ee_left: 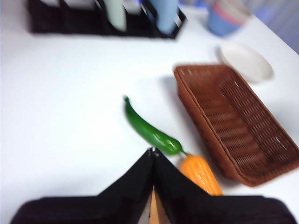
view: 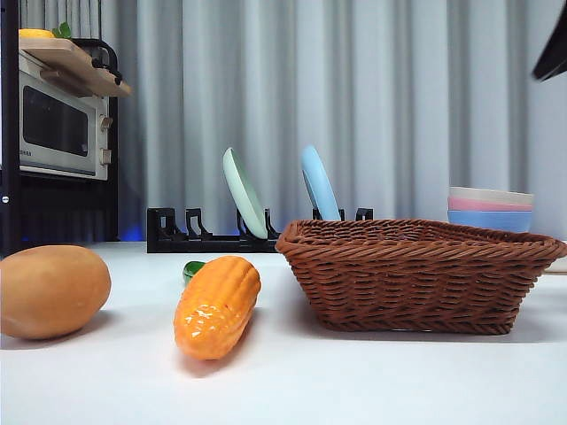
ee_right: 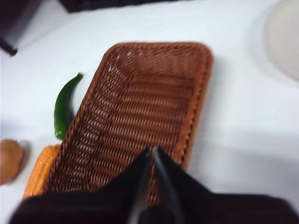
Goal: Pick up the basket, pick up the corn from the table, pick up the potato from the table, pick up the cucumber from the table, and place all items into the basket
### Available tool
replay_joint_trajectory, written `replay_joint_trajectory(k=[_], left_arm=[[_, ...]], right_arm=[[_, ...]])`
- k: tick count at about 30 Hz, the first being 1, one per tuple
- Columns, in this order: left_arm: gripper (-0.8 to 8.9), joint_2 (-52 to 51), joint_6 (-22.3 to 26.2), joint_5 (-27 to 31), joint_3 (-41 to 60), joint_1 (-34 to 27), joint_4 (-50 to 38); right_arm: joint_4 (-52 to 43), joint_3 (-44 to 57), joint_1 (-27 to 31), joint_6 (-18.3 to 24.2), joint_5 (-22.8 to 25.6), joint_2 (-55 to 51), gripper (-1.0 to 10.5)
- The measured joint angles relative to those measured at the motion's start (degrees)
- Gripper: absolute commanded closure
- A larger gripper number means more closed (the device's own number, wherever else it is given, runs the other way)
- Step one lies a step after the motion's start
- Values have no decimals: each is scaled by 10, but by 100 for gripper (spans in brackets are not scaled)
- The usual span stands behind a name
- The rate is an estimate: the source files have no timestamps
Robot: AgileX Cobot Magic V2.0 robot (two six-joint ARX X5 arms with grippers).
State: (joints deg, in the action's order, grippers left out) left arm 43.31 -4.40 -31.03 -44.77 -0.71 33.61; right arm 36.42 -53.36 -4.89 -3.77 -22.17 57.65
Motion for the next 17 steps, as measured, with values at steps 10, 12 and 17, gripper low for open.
replay_joint_trajectory(k=[10, 12, 17], left_arm=[[404, 68, 4, -17, 0, 0, 8], [404, 69, 4, -17, 0, 0, 7], [404, 69, 3, -17, 0, 2, -13]], right_arm=[[-50, -3, 0, 6, -1, 106, 569], [-71, -3, 0, 6, -1, 129, 570], [-105, -6, 0, 6, -1, 202, 572]])
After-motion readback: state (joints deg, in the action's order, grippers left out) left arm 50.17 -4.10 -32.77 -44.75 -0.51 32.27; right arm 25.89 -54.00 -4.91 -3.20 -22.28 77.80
